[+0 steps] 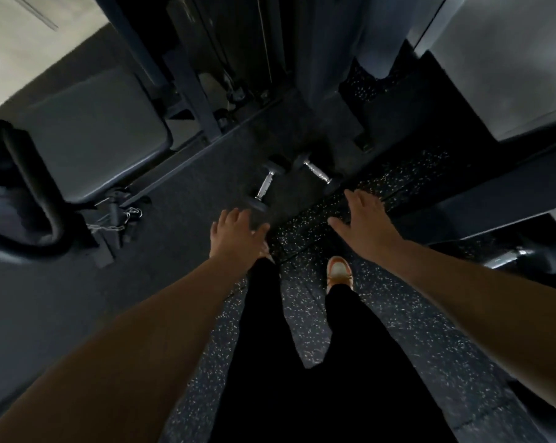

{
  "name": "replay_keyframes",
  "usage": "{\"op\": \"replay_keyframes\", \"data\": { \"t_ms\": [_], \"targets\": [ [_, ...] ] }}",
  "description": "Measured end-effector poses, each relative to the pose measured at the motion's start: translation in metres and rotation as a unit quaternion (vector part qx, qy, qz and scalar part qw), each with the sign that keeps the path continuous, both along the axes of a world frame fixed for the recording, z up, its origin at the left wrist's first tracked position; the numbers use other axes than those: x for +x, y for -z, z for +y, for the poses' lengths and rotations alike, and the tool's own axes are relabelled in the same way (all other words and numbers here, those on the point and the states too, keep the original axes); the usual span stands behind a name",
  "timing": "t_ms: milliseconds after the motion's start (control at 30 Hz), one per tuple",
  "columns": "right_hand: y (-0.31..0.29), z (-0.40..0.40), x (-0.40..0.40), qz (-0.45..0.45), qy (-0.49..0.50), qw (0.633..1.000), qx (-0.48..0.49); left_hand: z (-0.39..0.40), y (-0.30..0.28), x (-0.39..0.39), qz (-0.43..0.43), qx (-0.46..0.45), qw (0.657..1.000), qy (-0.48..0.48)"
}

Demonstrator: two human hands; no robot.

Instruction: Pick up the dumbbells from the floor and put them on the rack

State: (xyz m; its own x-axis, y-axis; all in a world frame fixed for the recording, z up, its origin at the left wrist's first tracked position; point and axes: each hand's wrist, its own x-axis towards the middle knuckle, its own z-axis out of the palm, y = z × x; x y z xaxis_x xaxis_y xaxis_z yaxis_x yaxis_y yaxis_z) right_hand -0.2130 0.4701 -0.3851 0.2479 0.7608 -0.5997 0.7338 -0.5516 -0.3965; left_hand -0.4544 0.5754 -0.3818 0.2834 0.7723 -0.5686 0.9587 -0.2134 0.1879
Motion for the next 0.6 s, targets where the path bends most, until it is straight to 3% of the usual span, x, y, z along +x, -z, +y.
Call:
{"op": "replay_keyframes", "data": {
  "t_ms": [300, 500, 600],
  "targets": [
    [0.167, 0.074, -0.025, -0.009, 0.053, 0.998, -0.012, 0.102, 0.193, 0.032, -0.030, -0.030, 0.991, 0.126],
    [0.309, 0.115, -0.020, -0.009, 0.054, 0.998, -0.023, 0.146, 0.340, 0.034, 0.002, -0.025, 0.990, 0.141],
    [0.387, 0.136, -0.003, -0.012, 0.008, 0.999, -0.032, 0.161, 0.414, 0.032, 0.009, -0.018, 0.991, 0.135]
  ]
}}
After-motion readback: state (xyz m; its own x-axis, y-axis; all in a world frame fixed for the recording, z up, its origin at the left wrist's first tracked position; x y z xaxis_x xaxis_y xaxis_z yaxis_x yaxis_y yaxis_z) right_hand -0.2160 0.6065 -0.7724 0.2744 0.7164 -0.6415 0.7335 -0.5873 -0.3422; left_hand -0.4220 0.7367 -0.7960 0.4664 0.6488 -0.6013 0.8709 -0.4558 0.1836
